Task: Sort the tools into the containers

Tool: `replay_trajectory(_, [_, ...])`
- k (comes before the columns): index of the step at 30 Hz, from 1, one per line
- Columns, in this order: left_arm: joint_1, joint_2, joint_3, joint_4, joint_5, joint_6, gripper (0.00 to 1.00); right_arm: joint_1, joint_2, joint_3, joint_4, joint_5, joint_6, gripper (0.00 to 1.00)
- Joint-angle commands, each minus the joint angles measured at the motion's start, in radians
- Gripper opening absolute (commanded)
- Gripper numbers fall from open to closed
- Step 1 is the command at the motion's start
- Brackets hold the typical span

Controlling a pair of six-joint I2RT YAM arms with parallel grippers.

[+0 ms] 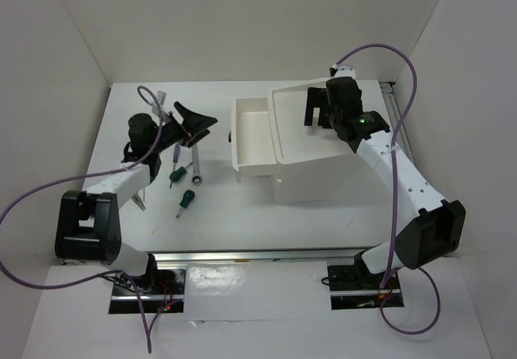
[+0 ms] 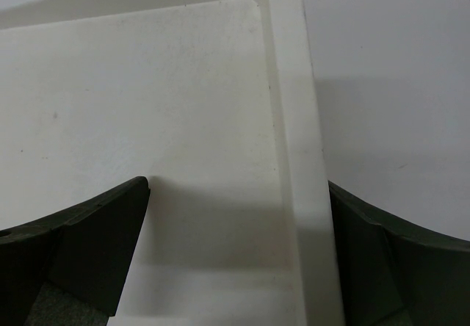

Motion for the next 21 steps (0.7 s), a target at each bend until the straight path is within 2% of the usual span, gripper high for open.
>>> replay_trajectory(1, [0.037,-0.11,0.119,-0.538,-0.24,0.314,1.0,0.004,0.023,-0.032,-0.086,-0.026,-0.011,1.0])
replay_trajectory(2, [0.037,-0.11,0.159,-0.676,-0.443,0.349,1.0,0.004,0.023,-0.032,-0.086,-0.035,-0.011,1.0])
replay_trajectory(3, [0.037,-0.098,0.238,-0.873,-0.512,0.376,1.0,0.004,0.023,-0.032,-0.086,-0.035,-0.011,1.0])
replay_trajectory(6, [0.024,-0.008,0.385,-1.04,-0.685,0.481,1.0,0.004,0.023,-0.032,-0.086,-0.055,-0.011,1.0])
replay_trajectory(8, [0.014,0.121,0.467,-1.164,-0.724,0.542,0.95,0.014,0.033,-0.023,-0.086,-0.055,-0.011,1.0])
replay_trajectory(10, [0.014,0.198,0.582,-1.243,-0.79,0.585,0.94,0.033,0.033,-0.023,-0.097,-0.055,-0.011,1.0])
replay_trajectory(14, [0.014,0.275,0.658,-1.336,-0.885,0.659,0.89,0.034,0.043,-0.035,-0.086,-0.055,-0.001,1.0])
replay_trajectory(16, [0.014,0.287,0.667,-1.37,-0.894,0.682,0.85,0.043,0.052,-0.035,-0.086,-0.064,-0.001,1.0])
replay_trajectory(21, [-0.029,0.22,0.6,-1.409,-0.908,0.723,0.82,0.063,0.075,-0.025,-0.096,-0.055,-0.011,1.0])
